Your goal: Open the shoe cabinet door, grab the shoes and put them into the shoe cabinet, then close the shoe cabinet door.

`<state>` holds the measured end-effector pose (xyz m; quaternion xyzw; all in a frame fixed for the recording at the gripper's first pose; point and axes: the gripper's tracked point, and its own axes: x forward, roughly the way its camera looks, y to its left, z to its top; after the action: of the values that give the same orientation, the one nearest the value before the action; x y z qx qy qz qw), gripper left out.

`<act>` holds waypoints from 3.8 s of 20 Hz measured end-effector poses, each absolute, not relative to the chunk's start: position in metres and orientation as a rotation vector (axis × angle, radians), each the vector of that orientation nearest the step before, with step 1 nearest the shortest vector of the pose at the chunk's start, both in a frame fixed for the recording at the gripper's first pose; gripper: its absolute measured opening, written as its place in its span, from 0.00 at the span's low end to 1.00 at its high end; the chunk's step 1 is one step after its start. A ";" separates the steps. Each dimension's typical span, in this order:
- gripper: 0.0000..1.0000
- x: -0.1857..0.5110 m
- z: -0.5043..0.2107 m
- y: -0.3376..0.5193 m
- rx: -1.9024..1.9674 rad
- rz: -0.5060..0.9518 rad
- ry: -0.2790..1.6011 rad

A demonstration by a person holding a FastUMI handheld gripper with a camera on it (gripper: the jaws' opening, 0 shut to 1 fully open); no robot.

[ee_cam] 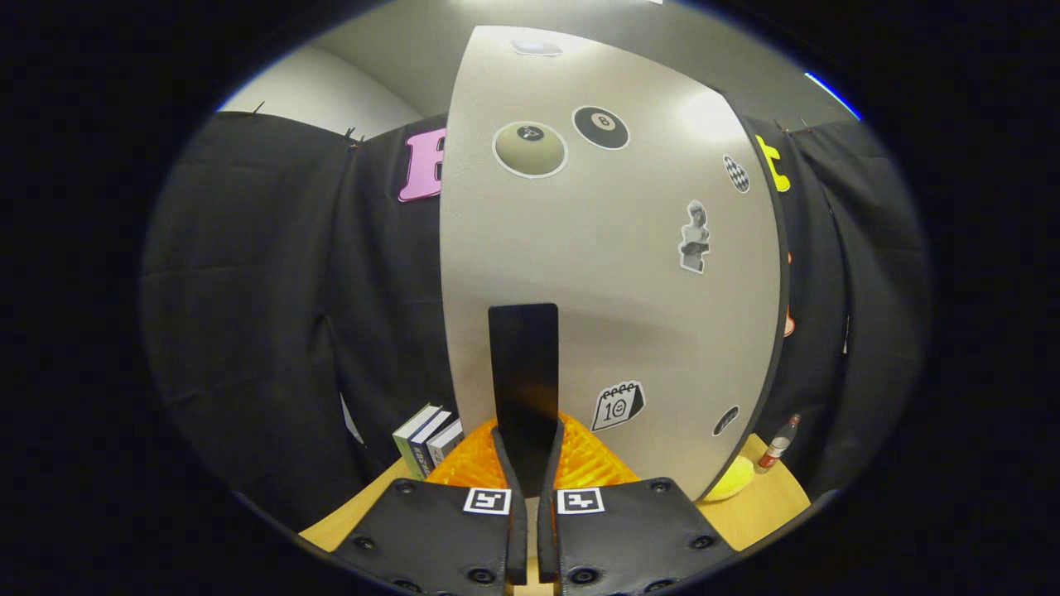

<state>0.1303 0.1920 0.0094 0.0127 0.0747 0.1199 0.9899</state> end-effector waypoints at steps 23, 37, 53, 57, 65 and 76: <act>0.05 0.026 0.013 0.049 -0.027 0.178 0.169; 0.06 0.016 0.012 -0.058 -0.048 0.234 0.137; 0.26 0.000 0.004 -0.119 0.001 0.036 0.157; 0.50 -0.017 0.003 -0.112 -0.056 0.023 0.157; 0.99 -0.044 -0.005 -0.072 -0.029 0.004 0.175; 0.99 -0.035 -0.102 -0.007 0.029 0.154 0.432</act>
<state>-0.0351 -0.0073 -0.1024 0.0144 0.2142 0.0765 0.9737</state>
